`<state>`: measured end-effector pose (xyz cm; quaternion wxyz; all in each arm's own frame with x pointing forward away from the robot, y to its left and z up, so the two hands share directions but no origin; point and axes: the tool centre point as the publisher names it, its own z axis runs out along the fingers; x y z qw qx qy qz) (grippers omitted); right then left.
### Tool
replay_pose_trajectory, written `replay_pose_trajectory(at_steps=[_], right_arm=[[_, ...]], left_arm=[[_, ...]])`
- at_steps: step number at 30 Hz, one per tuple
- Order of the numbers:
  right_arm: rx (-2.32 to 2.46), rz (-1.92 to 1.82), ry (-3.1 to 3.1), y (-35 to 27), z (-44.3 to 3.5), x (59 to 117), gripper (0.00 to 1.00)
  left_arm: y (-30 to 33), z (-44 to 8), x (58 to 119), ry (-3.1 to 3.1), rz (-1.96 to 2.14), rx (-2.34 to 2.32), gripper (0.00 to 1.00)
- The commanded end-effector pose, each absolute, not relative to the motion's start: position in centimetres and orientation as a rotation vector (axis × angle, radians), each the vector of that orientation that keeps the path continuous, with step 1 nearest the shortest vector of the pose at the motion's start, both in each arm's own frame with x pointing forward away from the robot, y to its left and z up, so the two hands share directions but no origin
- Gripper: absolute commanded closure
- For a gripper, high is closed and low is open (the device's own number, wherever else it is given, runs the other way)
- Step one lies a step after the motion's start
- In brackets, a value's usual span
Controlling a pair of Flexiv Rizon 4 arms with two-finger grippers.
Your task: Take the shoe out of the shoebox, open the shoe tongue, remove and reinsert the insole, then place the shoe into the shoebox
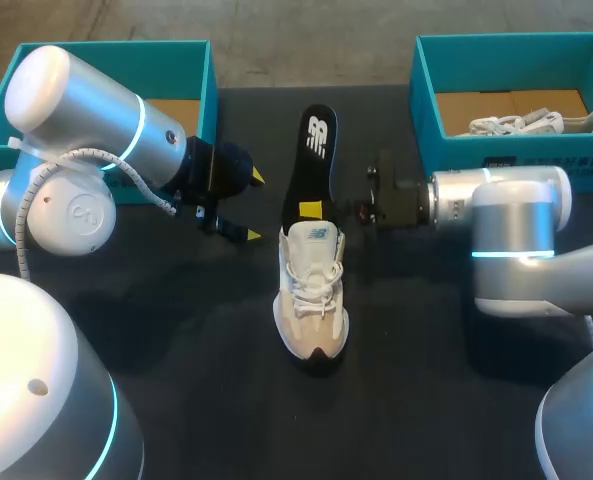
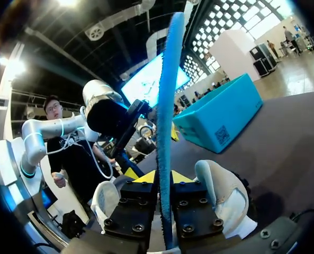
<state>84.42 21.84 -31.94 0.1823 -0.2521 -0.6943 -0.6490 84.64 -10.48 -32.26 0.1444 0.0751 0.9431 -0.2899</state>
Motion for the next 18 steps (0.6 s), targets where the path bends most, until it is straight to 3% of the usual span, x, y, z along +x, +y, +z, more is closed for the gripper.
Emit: replay_pose_trajectory(at_steps=[1, 18], right_arm=[[-0.701, -1.789, -1.966, 21.6, -31.9, 84.9, 0.98], [-0.71, -1.766, -1.95, 21.8, -33.0, 84.9, 1.0]], left_arm=[[-10.5, -32.3, 84.6, 2.718, -0.833, 0.217, 0.0], [-11.2, -31.6, 85.1, 2.804, -0.798, 0.333, 0.0]])
